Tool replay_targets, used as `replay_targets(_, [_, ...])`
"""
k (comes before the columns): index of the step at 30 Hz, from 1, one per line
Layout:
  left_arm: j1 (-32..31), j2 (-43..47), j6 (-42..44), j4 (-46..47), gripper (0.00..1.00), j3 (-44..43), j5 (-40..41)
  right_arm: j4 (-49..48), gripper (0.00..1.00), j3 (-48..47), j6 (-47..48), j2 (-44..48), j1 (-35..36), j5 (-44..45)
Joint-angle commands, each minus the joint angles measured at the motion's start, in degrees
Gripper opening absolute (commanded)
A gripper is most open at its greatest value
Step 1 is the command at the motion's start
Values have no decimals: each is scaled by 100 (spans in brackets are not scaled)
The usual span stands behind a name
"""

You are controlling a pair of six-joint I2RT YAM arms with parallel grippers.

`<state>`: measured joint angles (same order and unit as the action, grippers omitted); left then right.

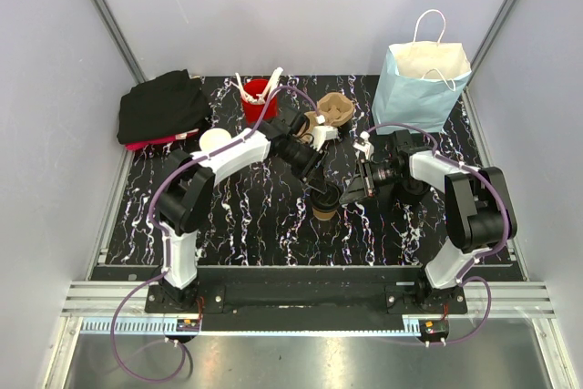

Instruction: Pack the takeout coffee

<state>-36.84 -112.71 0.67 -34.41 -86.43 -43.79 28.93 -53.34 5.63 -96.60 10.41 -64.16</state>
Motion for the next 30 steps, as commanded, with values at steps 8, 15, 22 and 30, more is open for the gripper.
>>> replay_targets(8, [-280,29,487,-109,29,241,986,-318,20,-203,-237,-404,22,545])
replay_targets(15, [-359,-76,522,-171,27,188,1144,-283,20,-291,-343,-562,22,897])
replay_targets(22, [-385,-67,557,-188,25,223,1232,-230,26,-387,-185,-106,-4,616])
replay_targets(30, [-385,-41,557,-189,25,250,1259,-203,33,-756,-299,80,-136,167])
